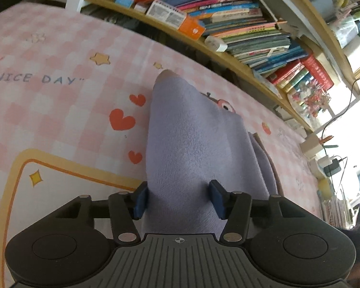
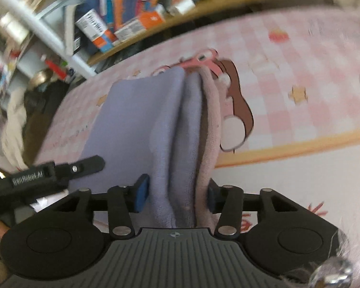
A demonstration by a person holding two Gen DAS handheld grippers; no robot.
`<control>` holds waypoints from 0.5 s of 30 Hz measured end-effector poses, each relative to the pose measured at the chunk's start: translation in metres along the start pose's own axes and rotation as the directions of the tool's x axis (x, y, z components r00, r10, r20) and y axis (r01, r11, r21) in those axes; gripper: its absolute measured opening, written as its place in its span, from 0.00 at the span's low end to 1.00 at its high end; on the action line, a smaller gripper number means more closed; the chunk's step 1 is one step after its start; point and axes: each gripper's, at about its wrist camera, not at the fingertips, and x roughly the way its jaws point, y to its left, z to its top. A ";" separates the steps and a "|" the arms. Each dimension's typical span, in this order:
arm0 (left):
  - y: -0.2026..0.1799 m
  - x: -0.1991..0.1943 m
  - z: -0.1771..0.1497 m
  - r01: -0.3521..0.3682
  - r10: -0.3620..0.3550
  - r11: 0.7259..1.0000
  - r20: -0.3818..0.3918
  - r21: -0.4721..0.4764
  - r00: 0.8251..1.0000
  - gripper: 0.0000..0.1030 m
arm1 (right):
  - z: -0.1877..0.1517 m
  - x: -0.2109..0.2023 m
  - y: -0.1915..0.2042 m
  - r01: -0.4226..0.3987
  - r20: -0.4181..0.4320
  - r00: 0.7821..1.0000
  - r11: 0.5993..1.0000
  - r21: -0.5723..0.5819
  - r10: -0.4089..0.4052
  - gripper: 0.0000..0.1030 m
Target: Fold clothes
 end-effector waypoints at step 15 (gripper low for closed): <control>-0.006 0.008 -0.003 0.034 -0.034 0.999 0.019 -0.032 0.999 0.44 | 0.012 0.013 0.002 -0.068 -0.020 0.998 0.996 -0.059 0.067 0.32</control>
